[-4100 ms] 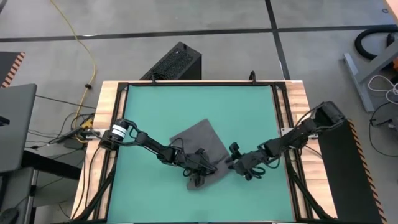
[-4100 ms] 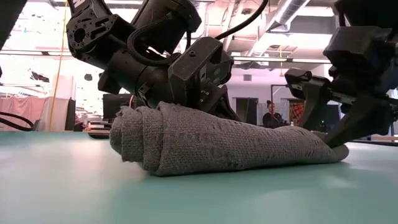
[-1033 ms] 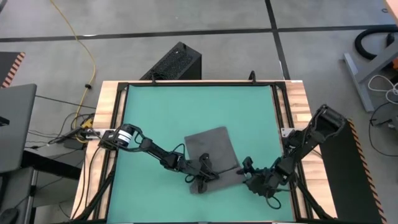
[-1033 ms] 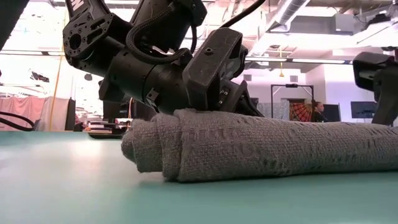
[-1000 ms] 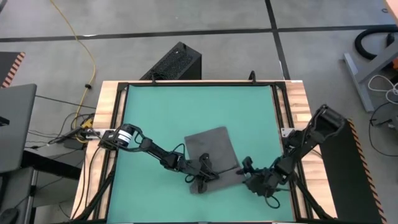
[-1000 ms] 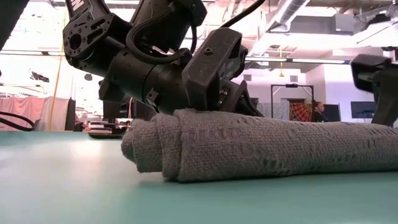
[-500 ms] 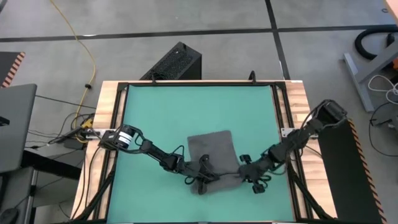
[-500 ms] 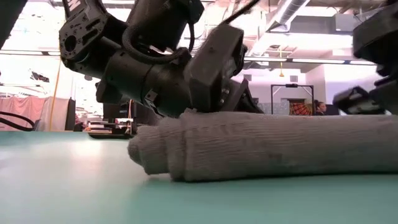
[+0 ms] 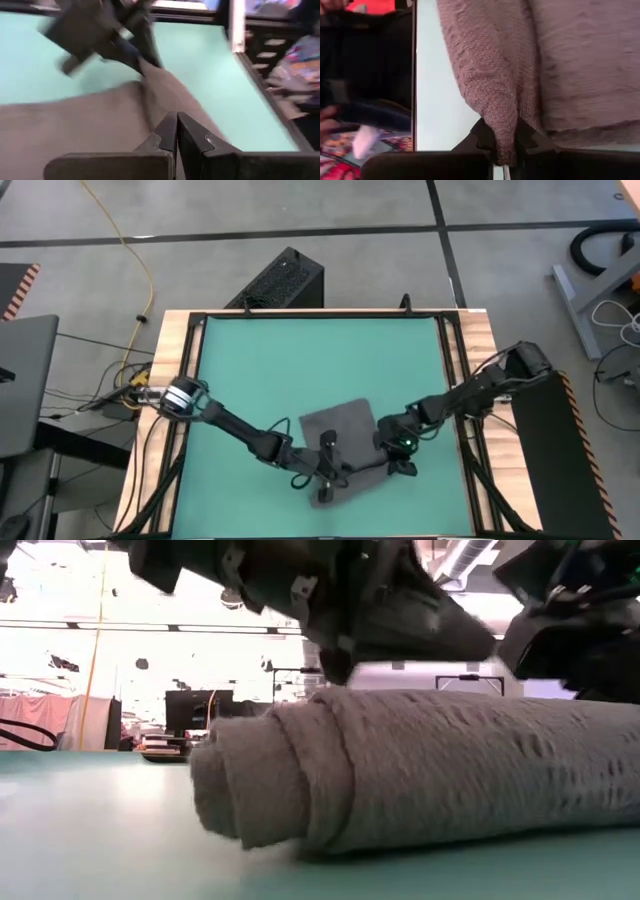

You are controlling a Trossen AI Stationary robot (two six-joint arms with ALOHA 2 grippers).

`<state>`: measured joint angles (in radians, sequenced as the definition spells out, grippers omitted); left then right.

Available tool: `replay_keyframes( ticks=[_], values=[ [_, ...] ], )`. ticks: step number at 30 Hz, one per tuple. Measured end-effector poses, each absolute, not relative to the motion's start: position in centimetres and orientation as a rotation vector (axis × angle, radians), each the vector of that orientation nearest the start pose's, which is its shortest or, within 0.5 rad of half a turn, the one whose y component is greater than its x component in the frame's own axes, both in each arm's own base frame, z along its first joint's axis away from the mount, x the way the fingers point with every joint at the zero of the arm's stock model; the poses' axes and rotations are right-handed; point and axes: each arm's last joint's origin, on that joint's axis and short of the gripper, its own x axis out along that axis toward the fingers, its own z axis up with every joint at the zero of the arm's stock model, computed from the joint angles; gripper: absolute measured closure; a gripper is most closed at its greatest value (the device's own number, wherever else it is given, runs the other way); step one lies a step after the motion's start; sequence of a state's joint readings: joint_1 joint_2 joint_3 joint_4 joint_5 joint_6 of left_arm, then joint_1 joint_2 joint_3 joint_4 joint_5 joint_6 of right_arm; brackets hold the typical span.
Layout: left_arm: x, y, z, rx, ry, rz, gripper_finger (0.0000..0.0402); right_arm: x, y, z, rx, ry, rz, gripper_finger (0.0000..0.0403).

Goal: Roll towel
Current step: Roll the black towel

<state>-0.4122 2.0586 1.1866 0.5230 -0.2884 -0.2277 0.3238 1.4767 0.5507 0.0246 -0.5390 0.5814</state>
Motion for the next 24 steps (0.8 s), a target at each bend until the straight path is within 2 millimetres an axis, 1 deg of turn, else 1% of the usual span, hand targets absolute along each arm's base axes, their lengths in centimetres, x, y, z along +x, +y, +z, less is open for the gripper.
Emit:
replay_keyframes(
  ticks=[5, 7, 8, 11, 12, 13, 15, 19, 21, 24],
  values=[
    [39.8, -16.3, 18.1, -0.042, 0.309, -0.051, 0.0401, 23.9, 7.8, 12.0, 0.696, 1.18, 0.475, 0.0365],
    [39.8, -16.3, 18.2, -0.037, 0.312, -0.051, 0.0402, 24.1, 7.4, 11.4, 0.727, 1.198, 0.47, 0.0365],
    [39.9, -16.3, 17.6, -0.038, 0.333, -0.048, 0.0402, 24.2, 7.2, 11.2, 0.739, 1.205, 0.472, 0.0364],
    [40.4, -16.1, 14.8, -0.064, 0.399, -0.052, 0.0401, 24.5, 6.7, 10.7, 0.768, 1.219, 0.46, 0.0364],
    [40.5, -16.1, 14.2, -0.074, 0.408, -0.063, 0.0401, 24.6, 6.6, 10.4, 0.779, 1.224, 0.449, 0.0364],
    [40.7, -16.0, 13.8, -0.086, 0.405, -0.073, 0.0401, 24.6, 6.5, 10.3, 0.784, 1.231, 0.439, 0.0364],
    [41.0, -16.1, 13.6, -0.116, 0.39, -0.085, 0.0401, 24.6, 6.4, 10.1, 0.791, 1.238, 0.43, 0.0364],
    [41.0, -16.1, 13.2, -0.102, 0.396, -0.082, 0.0401, 24.6, 6.1, 9.9, 0.801, 1.244, 0.416, 0.0364],
    [41.1, -16.1, 14.0, -0.077, 0.35, -0.063, 0.0401, 24.7, 5.9, 9.8, 0.812, 1.248, 0.402, 0.0364],
    [41.7, -16.3, 16.1, -0.078, 0.267, -0.114, 0.0401, 24.8, 5.5, 9.7, 0.834, 1.246, 0.365, 0.0365]
  ],
)
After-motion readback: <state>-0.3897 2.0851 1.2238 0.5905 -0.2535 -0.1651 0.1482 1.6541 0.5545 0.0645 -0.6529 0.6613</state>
